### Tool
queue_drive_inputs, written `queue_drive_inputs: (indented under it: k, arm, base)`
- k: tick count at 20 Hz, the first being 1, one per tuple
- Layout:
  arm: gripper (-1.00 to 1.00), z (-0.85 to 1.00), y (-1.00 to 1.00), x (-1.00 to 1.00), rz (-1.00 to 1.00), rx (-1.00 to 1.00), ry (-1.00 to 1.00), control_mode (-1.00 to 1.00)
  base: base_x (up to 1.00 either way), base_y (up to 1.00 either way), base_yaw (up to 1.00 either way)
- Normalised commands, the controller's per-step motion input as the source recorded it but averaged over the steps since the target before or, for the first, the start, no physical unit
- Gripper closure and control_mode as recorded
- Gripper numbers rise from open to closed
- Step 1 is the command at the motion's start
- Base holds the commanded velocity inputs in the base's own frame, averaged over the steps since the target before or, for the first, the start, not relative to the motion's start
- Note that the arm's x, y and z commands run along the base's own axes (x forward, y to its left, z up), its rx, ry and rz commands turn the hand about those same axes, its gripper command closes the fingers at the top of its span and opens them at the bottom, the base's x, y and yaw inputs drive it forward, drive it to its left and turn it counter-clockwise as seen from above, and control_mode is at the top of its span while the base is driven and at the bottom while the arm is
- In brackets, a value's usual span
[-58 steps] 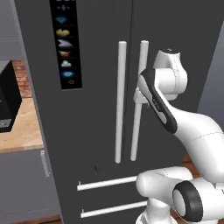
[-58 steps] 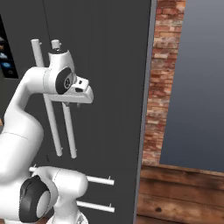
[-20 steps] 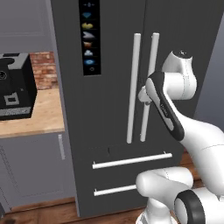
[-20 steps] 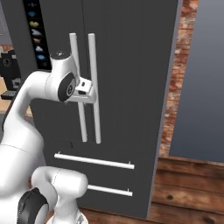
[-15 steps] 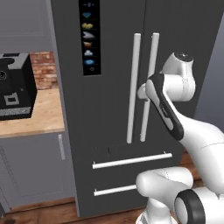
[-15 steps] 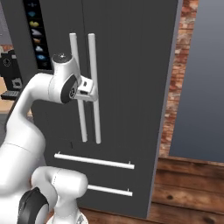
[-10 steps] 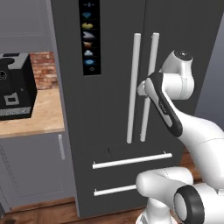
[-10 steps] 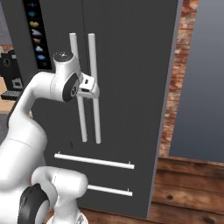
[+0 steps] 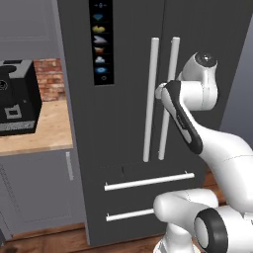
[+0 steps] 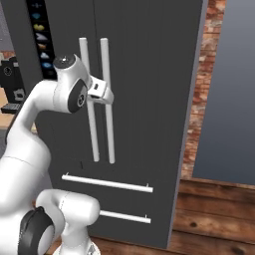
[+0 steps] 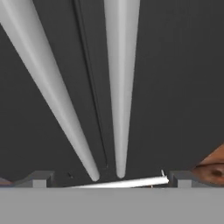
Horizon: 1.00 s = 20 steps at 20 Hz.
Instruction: Gather the carrot and eggplant from the fridge and place them on a tray on the dining counter. Then gather the fishs from the fridge and place them on the other tray.
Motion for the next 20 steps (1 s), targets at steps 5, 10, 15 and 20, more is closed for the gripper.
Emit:
queue_drive_inputs:
  k: [5, 10, 15, 20]
  arm:
    - [-1.00, 0.28, -0.18, 0.00, -0.05, 0.00, -0.13, -1.00]
    - [-1.00, 0.24, -0.28, 0.00, 0.00, 0.00, -0.08, -1.00]
    - [-1.00, 0.07, -0.03, 0.00, 0.00, 0.00, -0.01, -1.00]
    - [-1.00, 0.00, 0.02, 0.03, 0.00, 0.00, 0.00, -1.00]
  base:
    - [0.00, 0.00, 0.00]
    - [0.00, 0.00, 0.00]
    - [0.00, 0.00, 0.00]
    - [0.00, 0.00, 0.00]
